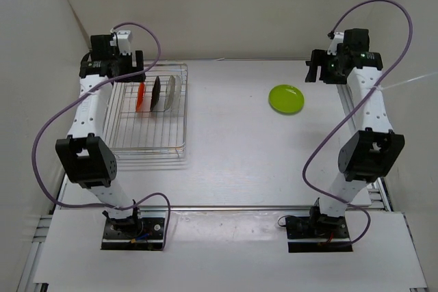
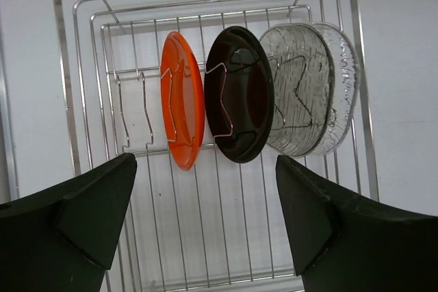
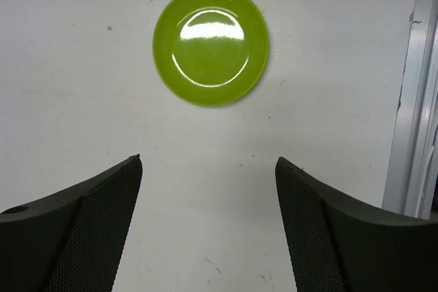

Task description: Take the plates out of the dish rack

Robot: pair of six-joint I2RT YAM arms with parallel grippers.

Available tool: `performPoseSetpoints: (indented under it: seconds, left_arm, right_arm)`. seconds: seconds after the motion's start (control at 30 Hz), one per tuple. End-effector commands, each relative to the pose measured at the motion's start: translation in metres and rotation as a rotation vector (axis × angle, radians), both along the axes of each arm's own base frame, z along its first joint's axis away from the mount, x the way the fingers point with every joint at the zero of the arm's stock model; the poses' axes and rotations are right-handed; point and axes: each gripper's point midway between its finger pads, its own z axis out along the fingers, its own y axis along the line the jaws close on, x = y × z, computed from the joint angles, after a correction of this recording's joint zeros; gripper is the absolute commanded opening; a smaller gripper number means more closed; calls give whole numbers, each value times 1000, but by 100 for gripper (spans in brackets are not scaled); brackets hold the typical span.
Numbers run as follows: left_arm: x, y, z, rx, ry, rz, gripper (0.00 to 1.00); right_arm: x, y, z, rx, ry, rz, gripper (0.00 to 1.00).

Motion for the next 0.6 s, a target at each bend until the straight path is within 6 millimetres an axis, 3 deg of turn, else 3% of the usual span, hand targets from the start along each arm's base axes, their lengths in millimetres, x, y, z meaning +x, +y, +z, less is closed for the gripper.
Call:
performPoseSetpoints:
  seconds: [0.0,0.03,0.1,0.3,0.57]
  left_arm:
    - [19,-1,-3,-42,-8,-48,93]
    - [26,4,-17,-45,21,-39,92]
    - [32,3,-22,-46,34,-51,84]
    - [50,11,-45,-45,78,-34,78]
    - [47,9,-76,-62,170,-39,61]
  right_arm:
    - [-30,8,-11,-12,59,75,82]
    - [-34,12,-9,-13,56,86,82]
    - [-43,17,-4,-14,46,95,82]
    - [-56,21,8,-23,12,111,81]
    - [-57,21,13,-25,-6,110,81]
